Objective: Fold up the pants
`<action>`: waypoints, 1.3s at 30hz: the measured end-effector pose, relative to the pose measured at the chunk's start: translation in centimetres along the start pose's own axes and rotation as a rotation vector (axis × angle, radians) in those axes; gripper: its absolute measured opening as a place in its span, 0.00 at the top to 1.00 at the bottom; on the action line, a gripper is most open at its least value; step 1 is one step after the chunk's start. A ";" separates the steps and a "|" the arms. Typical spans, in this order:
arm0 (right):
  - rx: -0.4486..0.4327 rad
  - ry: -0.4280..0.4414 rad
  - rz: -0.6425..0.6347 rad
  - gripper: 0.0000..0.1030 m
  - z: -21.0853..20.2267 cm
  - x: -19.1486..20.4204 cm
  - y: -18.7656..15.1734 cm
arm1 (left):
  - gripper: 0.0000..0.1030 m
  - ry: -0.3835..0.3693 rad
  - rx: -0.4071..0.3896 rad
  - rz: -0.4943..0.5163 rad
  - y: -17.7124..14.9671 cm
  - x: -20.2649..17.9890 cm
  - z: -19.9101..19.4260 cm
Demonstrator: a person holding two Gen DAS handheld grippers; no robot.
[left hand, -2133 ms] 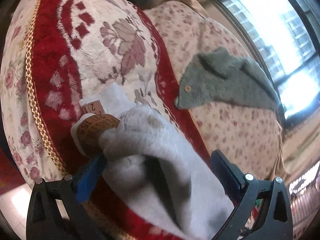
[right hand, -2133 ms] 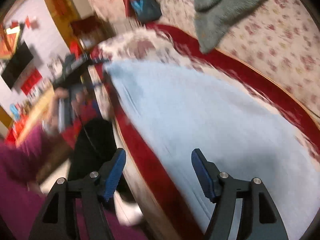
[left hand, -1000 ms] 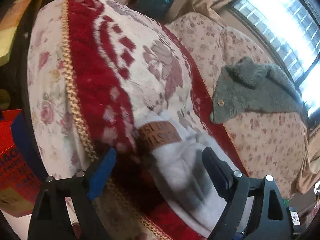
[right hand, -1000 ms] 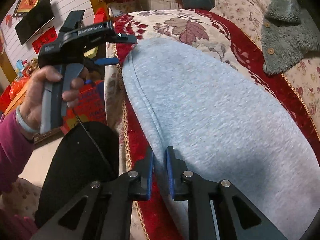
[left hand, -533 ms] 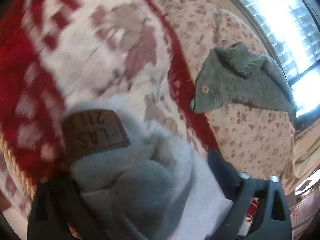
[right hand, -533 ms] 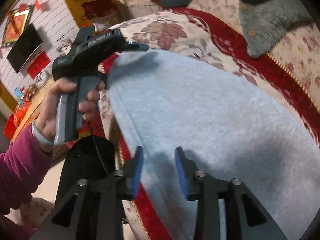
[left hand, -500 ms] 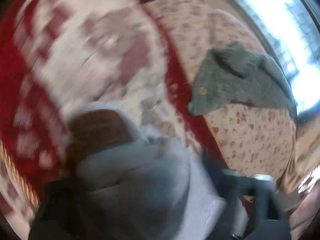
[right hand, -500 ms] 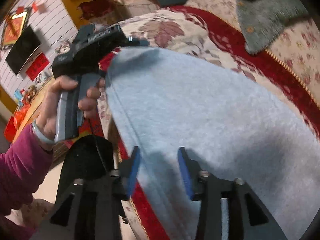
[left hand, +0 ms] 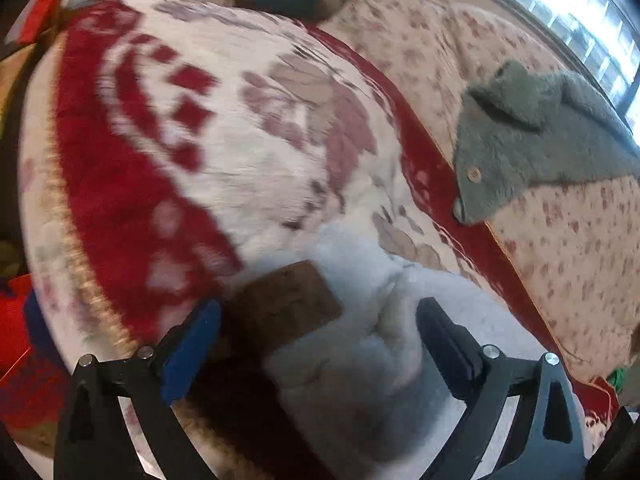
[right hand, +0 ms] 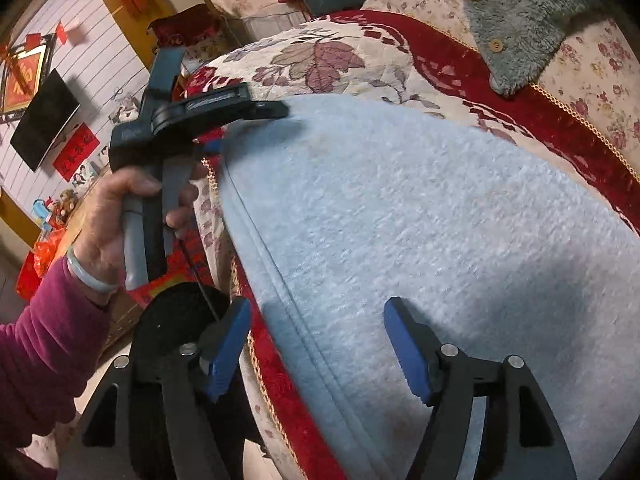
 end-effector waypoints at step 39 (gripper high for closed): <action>-0.335 -0.558 0.688 0.19 -34.5 -16.1 -27.6 | 0.05 -0.404 0.116 0.733 -19.0 -40.4 -4.1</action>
Point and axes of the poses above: each gripper's, at about its wrist camera, not at the fingertips, and z roughly the way its jaws point, x to its left, y to its top, the point moved 1 cm from there along z, roughly the way its jaws point, and after that the axes turned 4 degrees about z, right-handed, at the moved point
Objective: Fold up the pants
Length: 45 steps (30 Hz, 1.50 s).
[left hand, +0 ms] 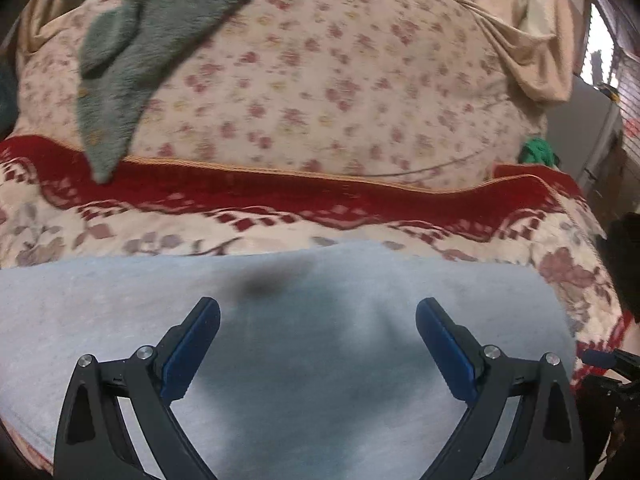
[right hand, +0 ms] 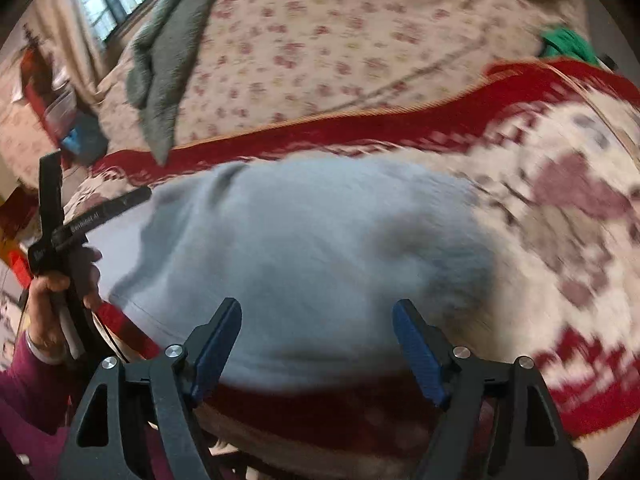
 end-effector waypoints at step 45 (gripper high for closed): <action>0.054 0.347 0.515 0.05 3.2 -10.2 1.6 | 0.05 -0.239 0.169 0.174 -3.9 -14.8 5.8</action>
Point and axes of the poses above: each gripper's, at about its wrist camera, not at the fingertips, and z roughly the way its jaws point, x to its left, y to its top, the point moved 1 cm from there along z, roughly the way its jaws point, and after that the axes turned 4 degrees about z, right-handed, at the moved point
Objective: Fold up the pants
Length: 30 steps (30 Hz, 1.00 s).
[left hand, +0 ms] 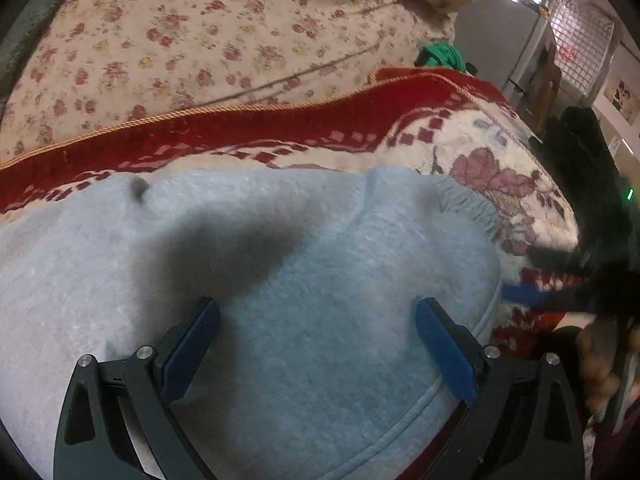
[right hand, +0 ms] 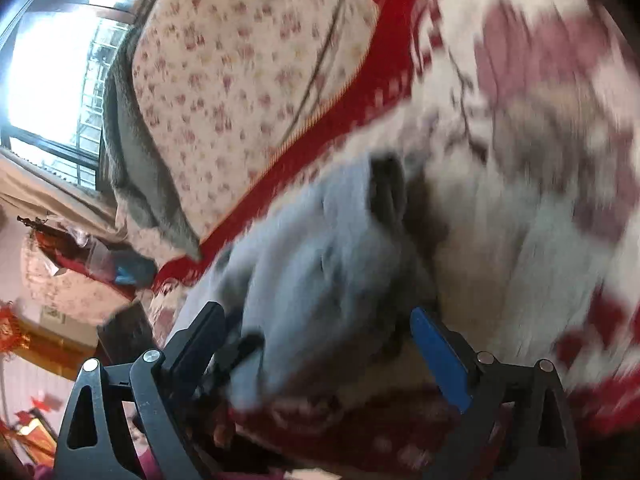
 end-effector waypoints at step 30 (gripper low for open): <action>-0.247 -0.563 -0.285 0.28 -6.0 5.0 -1.3 | 0.05 0.141 -0.091 -0.063 3.5 13.1 -5.6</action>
Point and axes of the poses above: each gripper's, at about its wrist camera, not at the fingertips, and z roughly the way its jaws point, x to its left, y to its top, the point moved 1 cm from there along z, roughly the way its jaws point, and after that the axes turned 4 degrees about z, right-handed, at the moved point
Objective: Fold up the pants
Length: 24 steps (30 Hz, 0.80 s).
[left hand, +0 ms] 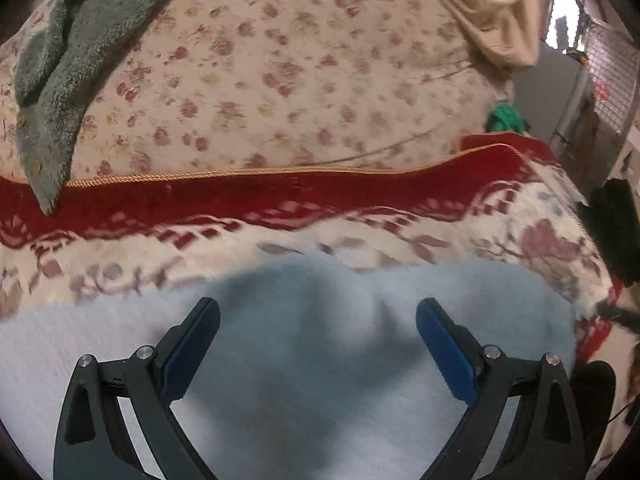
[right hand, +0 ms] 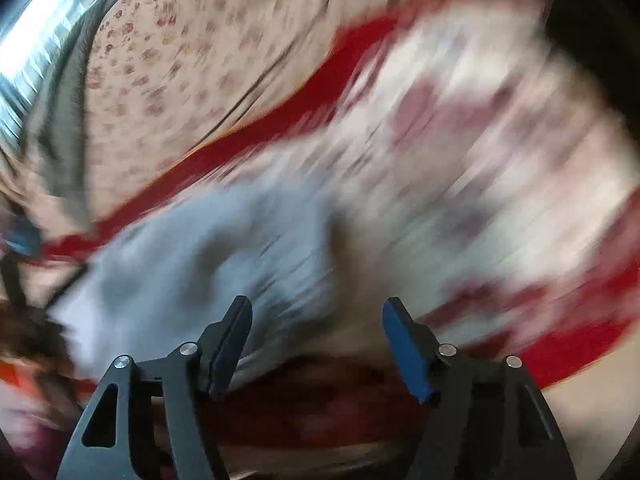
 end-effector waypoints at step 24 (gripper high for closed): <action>0.244 0.388 -0.342 0.29 13.2 15.3 -1.7 | 0.46 -0.338 0.365 0.172 3.2 0.6 11.9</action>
Point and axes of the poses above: each gripper's, at about its wrist camera, not at the fingertips, and z roughly the way its jaws point, x to its left, y to its top, the point moved 1 cm from there along z, roughly the way its jaws point, and after that the axes turned 4 degrees about z, right-handed, at the moved point
